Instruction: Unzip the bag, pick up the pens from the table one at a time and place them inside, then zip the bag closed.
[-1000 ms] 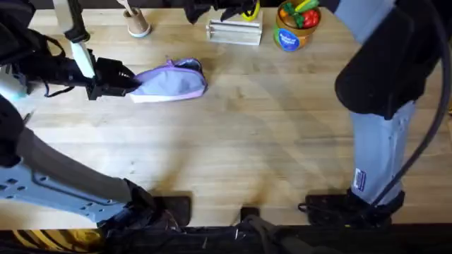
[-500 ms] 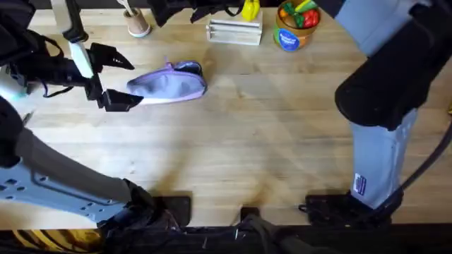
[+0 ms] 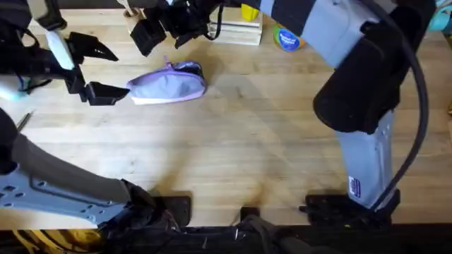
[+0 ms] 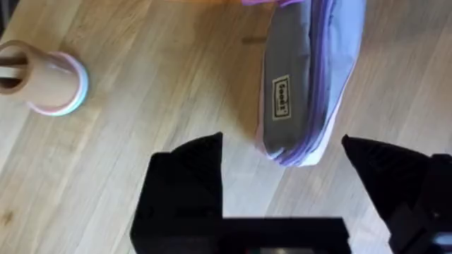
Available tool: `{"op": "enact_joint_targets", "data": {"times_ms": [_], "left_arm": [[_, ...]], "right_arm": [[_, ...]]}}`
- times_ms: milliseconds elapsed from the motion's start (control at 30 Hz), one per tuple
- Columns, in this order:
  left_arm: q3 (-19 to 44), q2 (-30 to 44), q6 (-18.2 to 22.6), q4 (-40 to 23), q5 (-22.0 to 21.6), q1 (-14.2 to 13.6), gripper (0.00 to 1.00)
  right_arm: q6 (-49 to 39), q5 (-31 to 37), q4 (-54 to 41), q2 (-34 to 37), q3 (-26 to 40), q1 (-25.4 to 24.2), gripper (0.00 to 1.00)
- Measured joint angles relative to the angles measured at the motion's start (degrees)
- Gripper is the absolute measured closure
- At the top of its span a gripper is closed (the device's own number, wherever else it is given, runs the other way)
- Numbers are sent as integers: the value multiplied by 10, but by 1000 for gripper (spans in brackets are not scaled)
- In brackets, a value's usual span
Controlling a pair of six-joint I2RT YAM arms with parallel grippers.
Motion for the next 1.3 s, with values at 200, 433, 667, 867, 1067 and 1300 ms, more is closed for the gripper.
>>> {"op": "enact_joint_targets", "data": {"times_ms": [200,433,667,867,1067,1300], "left_arm": [[45,-25,1,-36,-1,25,8],[45,-25,1,-52,-6,29,7],[45,-25,1,-52,-6,29,7],[45,-25,1,-52,-7,29,7],[45,-25,1,-52,-7,29,7],[45,-25,1,-52,-8,29,7]], "right_arm": [[5,0,-5,19,0,1,7],[6,-4,-11,52,0,17,13],[15,-3,-12,52,-1,20,504],[19,-4,-10,52,-1,24,739],[22,-5,-12,52,-1,28,862],[23,-31,-13,52,-1,27,677]]}}
